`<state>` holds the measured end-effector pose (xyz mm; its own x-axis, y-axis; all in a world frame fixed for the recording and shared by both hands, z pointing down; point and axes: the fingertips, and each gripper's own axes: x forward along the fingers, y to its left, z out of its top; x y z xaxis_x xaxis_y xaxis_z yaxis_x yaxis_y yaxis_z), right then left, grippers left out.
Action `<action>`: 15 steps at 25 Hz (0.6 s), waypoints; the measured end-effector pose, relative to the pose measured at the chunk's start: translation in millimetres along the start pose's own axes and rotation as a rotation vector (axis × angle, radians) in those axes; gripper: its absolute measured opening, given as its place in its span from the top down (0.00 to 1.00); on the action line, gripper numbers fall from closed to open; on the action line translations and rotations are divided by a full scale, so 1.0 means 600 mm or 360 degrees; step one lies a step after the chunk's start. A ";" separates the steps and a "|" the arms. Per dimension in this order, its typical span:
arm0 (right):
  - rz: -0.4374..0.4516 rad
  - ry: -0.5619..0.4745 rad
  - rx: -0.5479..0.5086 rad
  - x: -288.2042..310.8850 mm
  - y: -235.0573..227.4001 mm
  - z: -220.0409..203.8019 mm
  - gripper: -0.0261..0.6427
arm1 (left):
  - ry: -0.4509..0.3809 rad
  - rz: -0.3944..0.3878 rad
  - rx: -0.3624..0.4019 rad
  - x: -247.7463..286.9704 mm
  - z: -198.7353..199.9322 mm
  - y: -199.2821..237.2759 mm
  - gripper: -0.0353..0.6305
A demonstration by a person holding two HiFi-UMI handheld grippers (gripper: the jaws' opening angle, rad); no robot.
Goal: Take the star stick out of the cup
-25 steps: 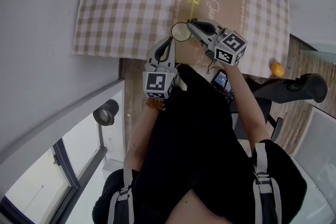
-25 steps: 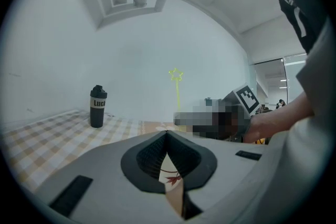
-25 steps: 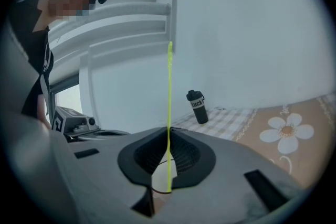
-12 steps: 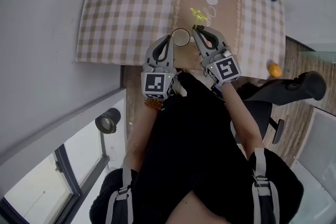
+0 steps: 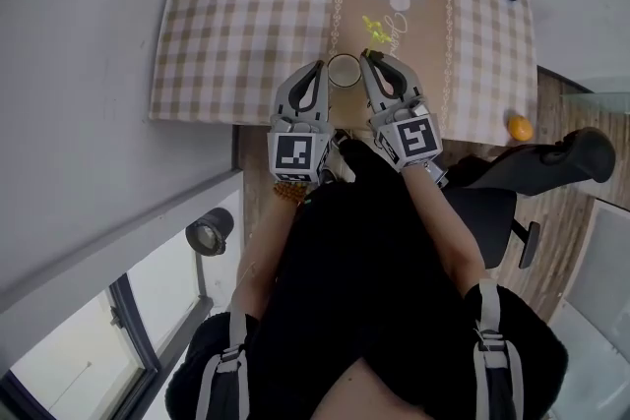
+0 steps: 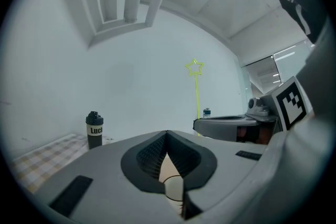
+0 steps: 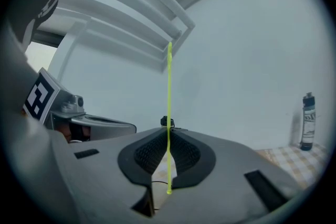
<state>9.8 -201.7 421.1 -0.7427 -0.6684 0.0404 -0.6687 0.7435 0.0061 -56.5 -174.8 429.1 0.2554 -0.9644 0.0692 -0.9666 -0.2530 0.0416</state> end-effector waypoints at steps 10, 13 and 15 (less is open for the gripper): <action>-0.0068 0.0011 -0.0043 0.006 0.025 -0.005 0.94 | -0.0036 0.0017 -0.0027 -0.005 0.001 0.009 0.95; -0.0086 0.0006 -0.0039 0.013 0.030 -0.005 0.94 | -0.0040 0.0009 -0.0041 -0.003 0.001 0.013 0.94; -0.0095 -0.0025 -0.0070 0.019 0.041 0.004 0.94 | -0.0048 0.0015 -0.0046 -0.007 0.002 0.021 0.95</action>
<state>-15.1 -191.1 419.5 -0.7024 -0.7114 0.0230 -0.7098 0.7025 0.0521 -69.6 -173.7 428.3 0.2449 -0.9687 0.0395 -0.9678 -0.2418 0.0700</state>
